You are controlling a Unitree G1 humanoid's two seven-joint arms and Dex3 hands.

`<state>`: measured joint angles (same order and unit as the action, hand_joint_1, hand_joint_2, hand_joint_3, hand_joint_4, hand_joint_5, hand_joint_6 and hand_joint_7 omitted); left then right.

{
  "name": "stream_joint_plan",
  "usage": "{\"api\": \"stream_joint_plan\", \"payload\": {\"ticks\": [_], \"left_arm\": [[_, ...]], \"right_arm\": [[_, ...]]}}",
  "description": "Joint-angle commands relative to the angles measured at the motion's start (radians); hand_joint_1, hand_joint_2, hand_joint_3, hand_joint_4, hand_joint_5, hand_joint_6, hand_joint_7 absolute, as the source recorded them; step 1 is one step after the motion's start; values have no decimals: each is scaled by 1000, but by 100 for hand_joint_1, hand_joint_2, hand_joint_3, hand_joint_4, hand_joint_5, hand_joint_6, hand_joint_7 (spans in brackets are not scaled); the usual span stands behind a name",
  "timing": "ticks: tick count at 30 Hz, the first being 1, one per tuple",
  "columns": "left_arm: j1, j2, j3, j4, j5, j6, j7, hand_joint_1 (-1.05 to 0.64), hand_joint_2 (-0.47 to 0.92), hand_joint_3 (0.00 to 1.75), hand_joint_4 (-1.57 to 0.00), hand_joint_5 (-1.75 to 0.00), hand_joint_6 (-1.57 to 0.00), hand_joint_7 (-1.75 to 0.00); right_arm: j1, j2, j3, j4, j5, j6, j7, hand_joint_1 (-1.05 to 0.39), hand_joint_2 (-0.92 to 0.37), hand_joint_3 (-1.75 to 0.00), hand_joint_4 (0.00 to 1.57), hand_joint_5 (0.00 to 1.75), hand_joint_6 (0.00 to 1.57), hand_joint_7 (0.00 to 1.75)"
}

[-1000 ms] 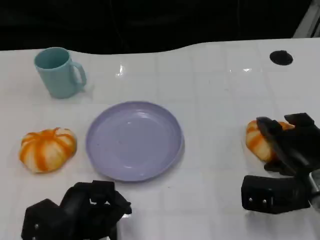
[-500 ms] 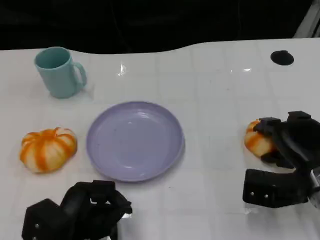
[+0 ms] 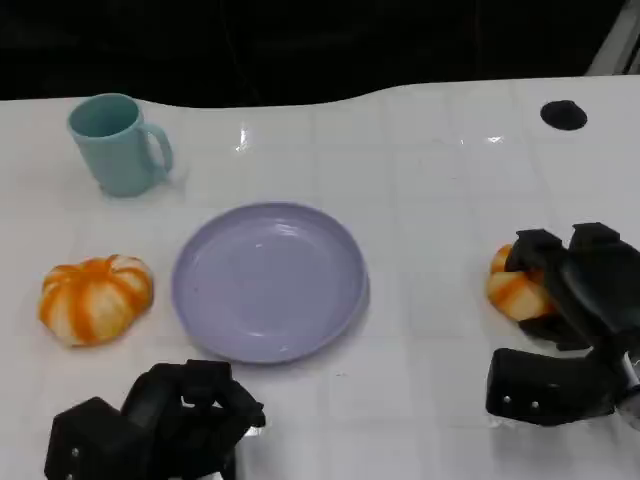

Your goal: Grasp the bread from the table and place it into the plate.

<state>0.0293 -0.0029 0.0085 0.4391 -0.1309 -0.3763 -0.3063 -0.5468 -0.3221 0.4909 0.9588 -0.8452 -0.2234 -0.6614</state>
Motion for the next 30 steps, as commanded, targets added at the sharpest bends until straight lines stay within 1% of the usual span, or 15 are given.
{"api": "stream_joint_plan", "payload": {"ticks": [1,5,7,8,11,17,19,22,23,24,25,26,27,28,30], "left_arm": [[3,9,4,9,4,-4,3,-105,62,54,-157,-120,-140,-80],[5,8,3,6,4,2,5,-105,62,54,-157,-120,-140,-80],[6,8,3,5,5,3,7,-105,62,53,-157,-120,-140,-80],[6,8,2,5,8,3,9,-105,62,53,-157,-120,-141,-79],[5,9,2,7,10,1,10,-105,62,53,-157,-121,-140,-79],[3,6,4,11,1,1,0,-105,62,52,-157,-120,-140,-78],[2,6,3,11,5,3,4,-105,62,52,-157,-120,-140,-78],[2,5,1,10,14,3,14,-105,62,52,-157,-120,-140,-78],[1,4,2,13,14,0,13,-105,62,52,-157,-120,-140,-78],[0,5,1,15,14,-1,11,-105,62,52,-157,-120,-140,-78],[0,5,1,16,14,-1,10,-105,62,52,-157,-120,-140,-77],[1,5,0,14,15,1,11,-105,62,52,-157,-121,-140,-77],[1,5,0,12,17,2,13,-105,63,52,-157,-121,-140,-77],[2,5,-1,13,18,-1,14,-105,63,52,-157,-121,-140,-77],[3,3,-2,10,19,2,15,-105,63,52,-157,-121,-140,-77]], "right_arm": [[18,-24,-1,-67,3,-10,-29,-19,-46,-91,90,175,64,174],[20,-31,3,-141,-13,-46,-73,-18,-35,-103,93,175,68,175],[22,-30,-1,-174,-5,-68,-70,-18,-32,-106,94,175,69,175],[22,-28,-4,-196,2,-83,-67,-18,-31,-115,95,175,70,175],[14,-13,-6,-254,6,-125,-71,-18,-32,-128,98,175,73,175],[-16,37,1,-317,9,-154,-29,-22,-33,-134,101,175,76,175],[-23,52,1,-324,8,-155,-12,-25,-35,-131,98,175,74,175],[-52,86,20,-322,-15,-151,3,-22,-30,-134,101,175,75,173],[-61,98,27,-319,-18,-148,15,-22,-29,-134,101,175,76,171],[-69,113,34,-313,-17,-145,28,-22,-27,-129,101,175,88,141],[-74,122,39,-309,-16,-143,38,-22,-28,-128,101,175,93,129],[-82,137,48,-295,-15,-144,44,-22,-28,-127,102,175,96,122],[-89,148,54,-282,-16,-146,44,-22,-29,-128,101,175,95,131],[-97,163,62,-262,-17,-149,41,-22,-30,-129,101,175,94,135],[-108,191,70,-243,-7,-141,74,-24,-33,-127,99,175,88,147]]}}
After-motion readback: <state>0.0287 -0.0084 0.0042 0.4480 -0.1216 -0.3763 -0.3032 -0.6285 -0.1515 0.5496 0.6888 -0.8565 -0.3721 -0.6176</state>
